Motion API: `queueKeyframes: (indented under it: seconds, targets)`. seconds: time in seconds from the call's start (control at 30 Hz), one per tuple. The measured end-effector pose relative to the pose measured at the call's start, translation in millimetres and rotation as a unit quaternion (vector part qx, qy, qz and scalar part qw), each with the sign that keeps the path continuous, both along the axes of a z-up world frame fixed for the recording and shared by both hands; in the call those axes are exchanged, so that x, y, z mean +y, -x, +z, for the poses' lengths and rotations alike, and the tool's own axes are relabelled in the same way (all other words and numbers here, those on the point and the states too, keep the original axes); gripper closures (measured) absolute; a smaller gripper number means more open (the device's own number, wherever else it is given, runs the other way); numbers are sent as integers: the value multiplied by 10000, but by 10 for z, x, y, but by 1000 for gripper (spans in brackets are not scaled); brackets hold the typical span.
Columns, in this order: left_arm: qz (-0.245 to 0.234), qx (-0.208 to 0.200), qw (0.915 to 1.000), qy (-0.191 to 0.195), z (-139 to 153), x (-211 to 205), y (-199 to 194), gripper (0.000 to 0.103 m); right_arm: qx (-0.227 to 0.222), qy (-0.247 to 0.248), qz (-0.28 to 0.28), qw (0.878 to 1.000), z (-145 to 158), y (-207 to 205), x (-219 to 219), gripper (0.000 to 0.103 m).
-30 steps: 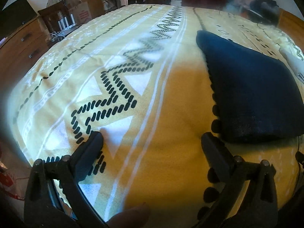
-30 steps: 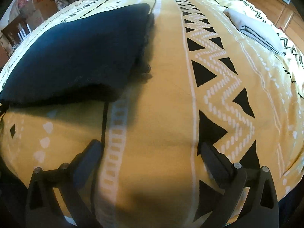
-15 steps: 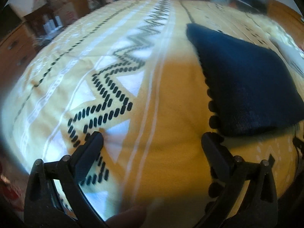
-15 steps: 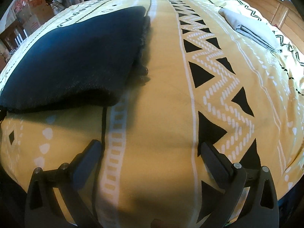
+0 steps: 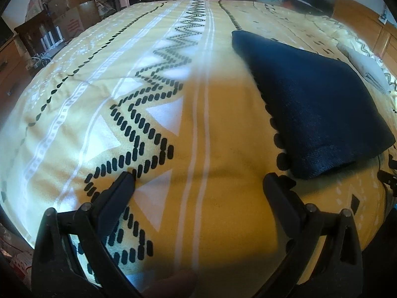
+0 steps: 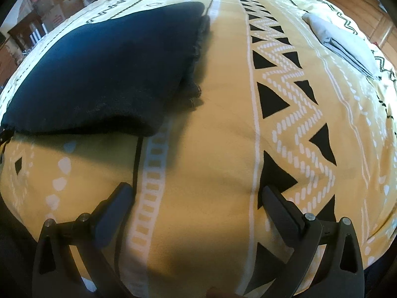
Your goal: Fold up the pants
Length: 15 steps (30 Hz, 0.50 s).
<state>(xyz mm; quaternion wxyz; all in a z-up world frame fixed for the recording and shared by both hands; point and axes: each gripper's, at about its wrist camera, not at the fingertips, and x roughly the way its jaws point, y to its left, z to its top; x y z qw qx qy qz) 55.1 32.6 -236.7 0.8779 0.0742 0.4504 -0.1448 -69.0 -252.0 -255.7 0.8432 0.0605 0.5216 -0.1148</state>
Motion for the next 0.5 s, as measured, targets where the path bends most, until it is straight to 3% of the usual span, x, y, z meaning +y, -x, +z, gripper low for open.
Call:
queueKeyframes:
  seconds: [0.5]
  targets:
    - [-30, -41, 9999, 98, -14, 33, -15, 0, -200, 25, -137, 9997, -24, 38, 11, 0]
